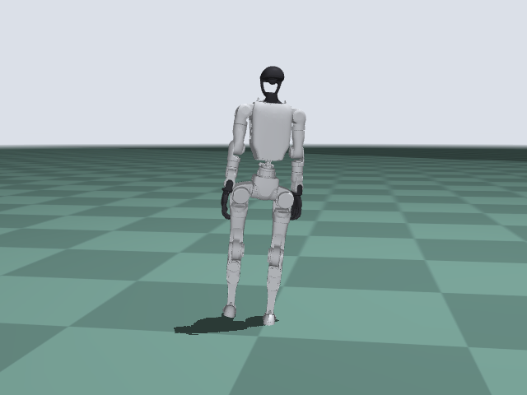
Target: Upper body actions
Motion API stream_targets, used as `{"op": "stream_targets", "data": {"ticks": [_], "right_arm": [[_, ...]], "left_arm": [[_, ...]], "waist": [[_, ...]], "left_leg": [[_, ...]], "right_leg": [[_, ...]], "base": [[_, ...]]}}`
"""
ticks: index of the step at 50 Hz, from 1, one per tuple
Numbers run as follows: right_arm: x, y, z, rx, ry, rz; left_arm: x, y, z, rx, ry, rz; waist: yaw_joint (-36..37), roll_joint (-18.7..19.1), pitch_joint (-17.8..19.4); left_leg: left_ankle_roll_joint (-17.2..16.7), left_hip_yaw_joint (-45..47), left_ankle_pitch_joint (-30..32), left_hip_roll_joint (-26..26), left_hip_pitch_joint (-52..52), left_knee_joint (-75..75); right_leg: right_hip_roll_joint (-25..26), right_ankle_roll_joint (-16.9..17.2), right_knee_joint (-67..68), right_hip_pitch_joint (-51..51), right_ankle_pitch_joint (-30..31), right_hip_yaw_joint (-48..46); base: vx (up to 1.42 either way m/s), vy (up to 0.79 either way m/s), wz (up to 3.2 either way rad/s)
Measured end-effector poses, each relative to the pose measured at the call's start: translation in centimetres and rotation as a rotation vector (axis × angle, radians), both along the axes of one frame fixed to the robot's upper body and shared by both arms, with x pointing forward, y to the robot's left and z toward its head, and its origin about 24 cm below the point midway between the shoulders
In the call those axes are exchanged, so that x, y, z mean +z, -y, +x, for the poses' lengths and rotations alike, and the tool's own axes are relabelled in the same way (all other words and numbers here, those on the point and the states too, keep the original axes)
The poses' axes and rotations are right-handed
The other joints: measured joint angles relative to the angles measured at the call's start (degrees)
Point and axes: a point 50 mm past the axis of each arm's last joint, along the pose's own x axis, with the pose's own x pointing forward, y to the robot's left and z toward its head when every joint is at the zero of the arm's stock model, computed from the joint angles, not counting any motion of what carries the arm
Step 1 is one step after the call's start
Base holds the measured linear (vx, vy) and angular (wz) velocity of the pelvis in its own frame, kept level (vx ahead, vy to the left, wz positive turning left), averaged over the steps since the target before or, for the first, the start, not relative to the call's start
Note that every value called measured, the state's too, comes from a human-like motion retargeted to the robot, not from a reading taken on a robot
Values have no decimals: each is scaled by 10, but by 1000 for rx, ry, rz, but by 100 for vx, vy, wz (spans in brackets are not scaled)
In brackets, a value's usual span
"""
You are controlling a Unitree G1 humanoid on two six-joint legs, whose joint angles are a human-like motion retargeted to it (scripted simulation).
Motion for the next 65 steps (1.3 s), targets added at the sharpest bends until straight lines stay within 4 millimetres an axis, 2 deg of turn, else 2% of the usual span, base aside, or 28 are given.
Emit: {"op": "stream_targets", "data": {"ticks": [2,3,7,12,15,18,21,25,31,35,37,40,45,50,53,55,58,62,65], "right_arm": [[-1,2,-13,3,-47,-12],[-2,3,-19,3,-68,-24],[-2,8,-48,-50,-157,-74],[2,17,-91,-96,-319,-108],[4,20,-103,-98,-359,-143],[4,19,-104,-97,-359,-148],[3,14,-97,-92,-334,-124],[-1,8,-78,-76,-257,-90],[-2,-4,-12,65,-38,-34],[3,-18,23,173,95,-6],[5,-26,34,223,151,3],[6,-30,38,270,185,12],[3,-22,24,284,156,-29],[-2,2,-17,121,-9,-112],[-1,14,-42,-32,-119,-137],[1,21,-59,-164,-195,-146],[3,26,-76,-291,-246,-156],[4,25,-88,-380,-269,-160],[3,21,-91,-369,-273,-142]], "left_arm": [[0,3,-10,22,-30,-16],[0,4,-12,34,-41,-26],[0,4,-12,53,-52,-36],[0,-1,-1,15,-22,-31],[0,-1,6,33,13,-34],[0,0,12,58,34,-48],[0,-1,14,64,35,-53],[0,-1,12,56,27,-48],[-1,5,4,85,16,-49],[0,6,-8,100,-12,-15],[1,6,-18,89,-41,3],[2,3,-23,63,-68,7],[3,-2,-26,28,-78,7],[4,-12,-22,29,-70,16],[5,-17,-19,27,-71,23],[5,-21,-15,34,-65,29],[5,-23,-13,56,-53,32],[5,-24,-11,70,-47,36],[5,-22,-9,74,-35,36]], "waist": [[-25,4,-14],[-37,6,-21],[-59,5,-28],[-40,0,-55],[-40,-1,-65],[-42,-2,-61],[-43,-4,-63],[-46,-6,-71],[-36,-2,-36],[-47,3,-22],[-53,7,-17],[-52,7,-11],[-51,7,-15],[-56,7,-31],[-54,4,-40],[-48,0,-49],[-42,0,-60],[-64,4,-72],[-77,5,-81]], "left_leg": [[-15,73,-18,22,20,3],[-21,159,-21,52,26,5],[-9,116,-32,30,48,-13],[6,142,-48,15,71,-41],[6,144,-58,12,68,-39],[7,144,-70,8,70,-33],[8,147,-78,5,67,-31],[14,177,-86,3,65,-40],[23,258,-102,6,81,-58],[27,308,-112,15,85,-67],[27,338,-119,24,88,-70],[26,375,-129,30,92,-75],[15,445,-147,44,100,-83],[-6,500,-163,58,105,-81],[-18,521,-170,57,114,-80],[-31,541,-173,54,124,-81],[-52,576,-171,63,139,-76],[-78,592,-156,84,154,-60],[-96,615,-127,103,172,-43]], "right_leg": [[2,6,2,9,-4,1],[3,8,2,10,-7,-3],[1,17,-1,30,-12,-5],[-4,24,3,26,-18,14],[-8,29,2,24,-18,15],[-10,36,4,27,-18,23],[-14,41,15,19,-23,36],[-19,45,42,-7,-28,47],[0,39,67,-42,-12,123],[12,32,63,-59,-4,152],[7,22,54,-64,-15,121],[-3,15,44,-66,-33,73],[-37,17,21,-53,-71,-103],[-67,50,-8,-5,-93,-358],[-68,59,-30,12,-63,-437],[-67,59,-52,14,-11,-458],[-56,42,-70,1,30,-402],[-35,40,-87,-2,34,-360],[-18,30,-86,-11,23,-309]], "base": [[33,15,-15],[27,12,9],[25,10,-8],[28,10,-36],[15,9,-14],[9,5,-22],[8,7,-19],[4,8,-26],[-10,3,-114],[-20,-5,-124],[-27,-8,-160],[-20,-8,-155],[-20,-11,-173],[-15,-11,-156],[-10,-15,-131],[-3,-15,-152],[-7,-33,-148],[-3,-29,-83],[-4,-37,-100]]}}
